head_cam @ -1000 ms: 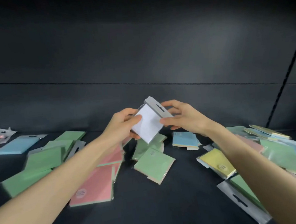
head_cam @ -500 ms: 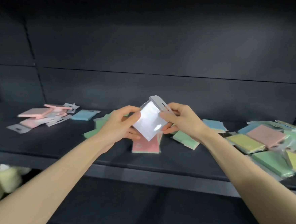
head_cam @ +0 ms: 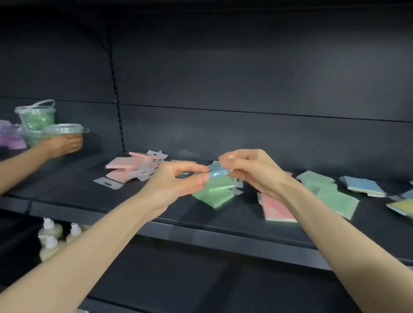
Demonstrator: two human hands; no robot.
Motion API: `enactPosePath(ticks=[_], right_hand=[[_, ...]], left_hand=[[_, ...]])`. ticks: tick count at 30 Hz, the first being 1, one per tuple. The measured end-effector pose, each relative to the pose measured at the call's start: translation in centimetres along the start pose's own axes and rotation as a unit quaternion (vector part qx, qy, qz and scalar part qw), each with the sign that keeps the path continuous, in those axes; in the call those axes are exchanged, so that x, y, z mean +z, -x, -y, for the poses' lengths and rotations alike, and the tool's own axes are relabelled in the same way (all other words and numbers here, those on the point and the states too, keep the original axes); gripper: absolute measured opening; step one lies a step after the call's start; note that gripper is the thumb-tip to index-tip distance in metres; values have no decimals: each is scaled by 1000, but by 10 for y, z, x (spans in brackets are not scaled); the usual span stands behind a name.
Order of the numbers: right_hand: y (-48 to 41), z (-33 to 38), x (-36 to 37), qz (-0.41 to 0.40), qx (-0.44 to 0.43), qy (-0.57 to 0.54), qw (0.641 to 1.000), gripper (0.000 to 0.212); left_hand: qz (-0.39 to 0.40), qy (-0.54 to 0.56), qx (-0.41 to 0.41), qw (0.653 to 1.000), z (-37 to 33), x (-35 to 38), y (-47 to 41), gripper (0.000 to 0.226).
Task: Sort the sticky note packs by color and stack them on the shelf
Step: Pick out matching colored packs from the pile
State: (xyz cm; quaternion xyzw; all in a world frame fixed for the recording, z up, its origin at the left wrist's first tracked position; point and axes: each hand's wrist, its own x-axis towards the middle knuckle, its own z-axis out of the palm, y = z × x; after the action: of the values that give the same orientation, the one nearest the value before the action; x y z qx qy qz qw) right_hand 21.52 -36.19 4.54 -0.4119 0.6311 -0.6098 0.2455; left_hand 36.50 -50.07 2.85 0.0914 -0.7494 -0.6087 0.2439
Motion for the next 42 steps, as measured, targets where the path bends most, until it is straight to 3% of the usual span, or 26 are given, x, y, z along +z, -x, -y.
enactPosePath(ticks=[4,7,10,19,27,32,42], right_hand=[[-31,-12,39,-42,14,104,994,33],[-51,-20,62,-69,13,169,983,55],[-75,-29,77,-81,24,217,973,64],[-149,-51,92,-59,63,371,925,58],[-169,-71,88,-26,79,448,890,43],[-165,-60,77,-51,48,487,871,44],[-93,5,-2,-176,14,543,821,45]], left_hand=[[-40,-48,-4,998,20,-53,-21,20],[-34,-101,-14,994,34,-80,-36,34],[-26,-171,-23,985,46,-99,-54,46],[38,-358,-37,932,76,-130,-108,54],[114,-398,-43,909,90,-141,-121,37],[102,-410,24,906,78,-140,-124,33],[113,-436,169,877,11,-78,-136,54]])
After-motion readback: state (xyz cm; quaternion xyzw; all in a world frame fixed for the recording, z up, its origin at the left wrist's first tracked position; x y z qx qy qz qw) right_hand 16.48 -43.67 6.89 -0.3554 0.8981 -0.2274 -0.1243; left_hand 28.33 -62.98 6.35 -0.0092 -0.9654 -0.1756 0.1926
